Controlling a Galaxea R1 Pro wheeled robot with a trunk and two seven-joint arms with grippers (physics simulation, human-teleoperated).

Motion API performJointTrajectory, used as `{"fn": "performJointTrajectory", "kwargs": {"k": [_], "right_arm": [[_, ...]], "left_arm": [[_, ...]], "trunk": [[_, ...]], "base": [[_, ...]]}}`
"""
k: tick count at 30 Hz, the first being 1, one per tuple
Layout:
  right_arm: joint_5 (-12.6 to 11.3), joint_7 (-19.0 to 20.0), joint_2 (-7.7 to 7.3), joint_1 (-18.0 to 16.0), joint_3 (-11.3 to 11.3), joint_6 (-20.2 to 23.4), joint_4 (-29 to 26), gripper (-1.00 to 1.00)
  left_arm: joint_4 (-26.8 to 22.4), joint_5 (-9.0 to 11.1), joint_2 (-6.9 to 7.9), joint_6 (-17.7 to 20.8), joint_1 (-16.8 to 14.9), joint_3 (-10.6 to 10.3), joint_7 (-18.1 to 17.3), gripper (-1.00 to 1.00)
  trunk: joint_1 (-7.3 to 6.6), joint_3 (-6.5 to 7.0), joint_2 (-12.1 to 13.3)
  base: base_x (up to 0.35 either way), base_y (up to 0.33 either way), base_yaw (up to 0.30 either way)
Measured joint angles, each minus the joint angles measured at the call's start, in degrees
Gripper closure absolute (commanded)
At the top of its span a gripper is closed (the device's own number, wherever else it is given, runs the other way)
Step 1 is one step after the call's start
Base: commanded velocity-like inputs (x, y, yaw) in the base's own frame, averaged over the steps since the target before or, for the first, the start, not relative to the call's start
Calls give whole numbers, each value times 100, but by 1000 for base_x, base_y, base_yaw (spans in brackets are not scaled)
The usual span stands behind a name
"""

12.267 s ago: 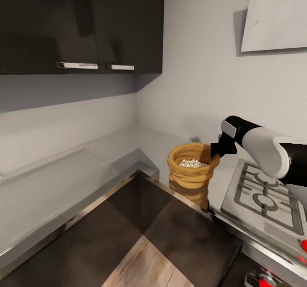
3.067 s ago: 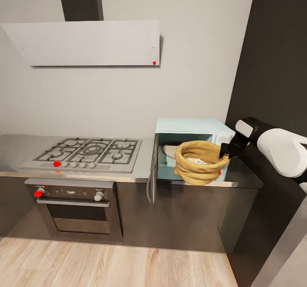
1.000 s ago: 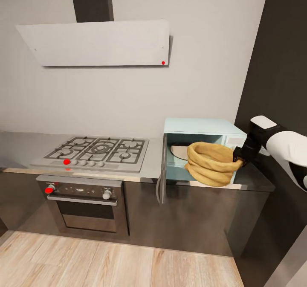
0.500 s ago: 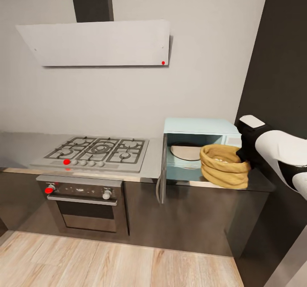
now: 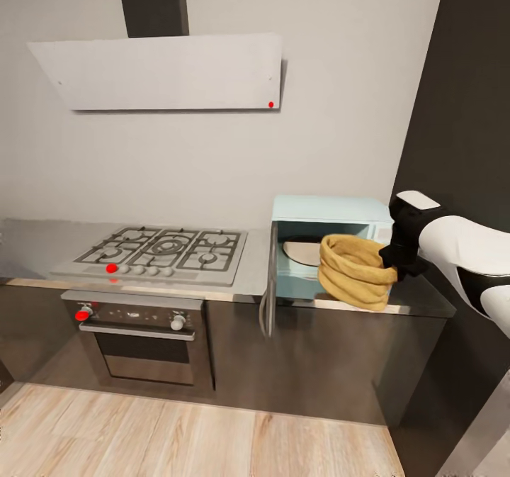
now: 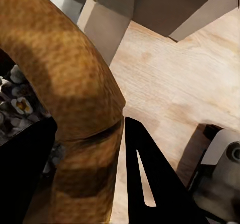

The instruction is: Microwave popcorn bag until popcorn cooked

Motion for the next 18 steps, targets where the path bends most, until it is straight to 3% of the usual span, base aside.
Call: {"fn": "performJointTrajectory", "kwargs": {"k": [7,15,18], "right_arm": [[1,14,0,0,0,-26,-196,100],[-32,166,15,-8,-47,-49,-331,100],[-38,326,116,-9,-57,-47,-331,100]], "left_arm": [[-1,0,0,0,0,1,6,-100],[0,0,0,0,0,1,7,-100],[0,0,0,-5,0,1,7,-100]], "trunk": [[1,0,0],[-2,0,0],[-2,0,0]], "base": [[-266,0,0],[-21,0,0],[0,0,0]]}}
